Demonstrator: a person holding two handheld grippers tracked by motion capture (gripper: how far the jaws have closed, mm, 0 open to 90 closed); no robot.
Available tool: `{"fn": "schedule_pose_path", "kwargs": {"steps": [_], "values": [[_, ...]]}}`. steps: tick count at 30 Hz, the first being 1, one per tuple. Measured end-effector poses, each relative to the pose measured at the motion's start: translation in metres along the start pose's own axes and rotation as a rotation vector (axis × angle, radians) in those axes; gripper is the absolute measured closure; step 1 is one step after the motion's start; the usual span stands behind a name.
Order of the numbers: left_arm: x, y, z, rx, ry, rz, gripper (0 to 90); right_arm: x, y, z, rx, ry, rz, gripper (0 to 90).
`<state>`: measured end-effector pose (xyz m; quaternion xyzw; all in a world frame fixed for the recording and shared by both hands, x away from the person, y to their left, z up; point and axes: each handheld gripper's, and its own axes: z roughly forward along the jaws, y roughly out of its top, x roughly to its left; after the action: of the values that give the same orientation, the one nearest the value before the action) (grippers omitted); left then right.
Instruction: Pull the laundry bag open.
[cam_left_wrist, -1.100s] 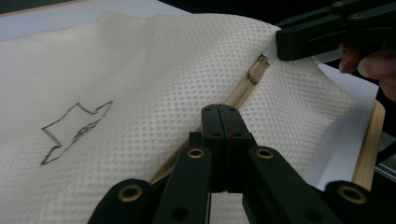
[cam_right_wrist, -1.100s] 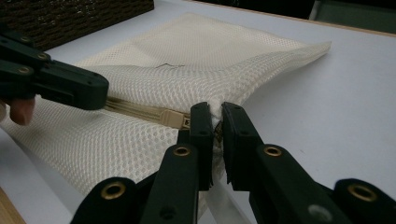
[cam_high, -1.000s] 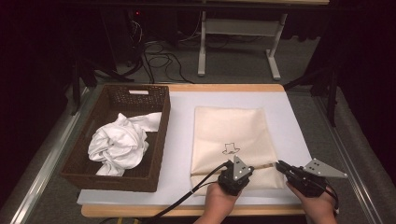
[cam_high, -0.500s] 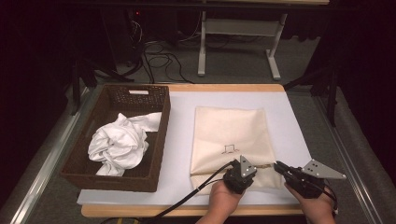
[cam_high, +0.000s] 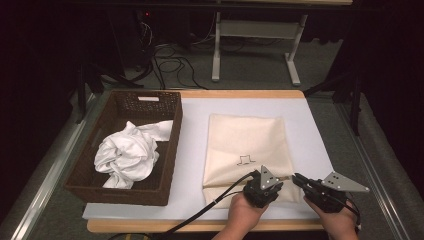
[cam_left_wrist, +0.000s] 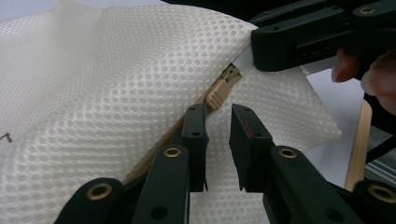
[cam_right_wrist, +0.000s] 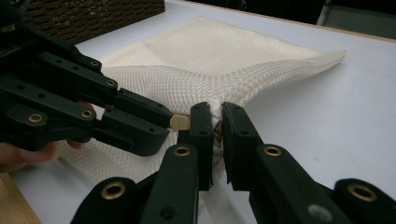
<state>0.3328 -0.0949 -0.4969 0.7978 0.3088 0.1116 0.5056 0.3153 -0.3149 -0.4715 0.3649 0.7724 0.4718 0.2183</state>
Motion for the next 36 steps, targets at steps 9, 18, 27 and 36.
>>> {"fn": "schedule_pose_path", "kwargs": {"steps": [9,18,27,36], "values": [[-0.006,0.007,0.001,-0.028,-0.014,0.004,81.3,0.002,0.0,0.001,0.001,0.007,-0.011,84.4],[-0.005,0.011,0.003,-0.031,-0.009,-0.011,86.0,0.002,0.0,0.001,-0.001,0.003,-0.012,84.4],[-0.007,0.011,0.003,-0.04,0.004,0.014,87.0,0.002,0.0,0.0,-0.007,0.003,-0.01,84.5],[-0.005,0.01,0.0,-0.055,-0.011,0.006,87.1,0.001,0.001,-0.002,-0.02,0.014,-0.006,85.0]]}}
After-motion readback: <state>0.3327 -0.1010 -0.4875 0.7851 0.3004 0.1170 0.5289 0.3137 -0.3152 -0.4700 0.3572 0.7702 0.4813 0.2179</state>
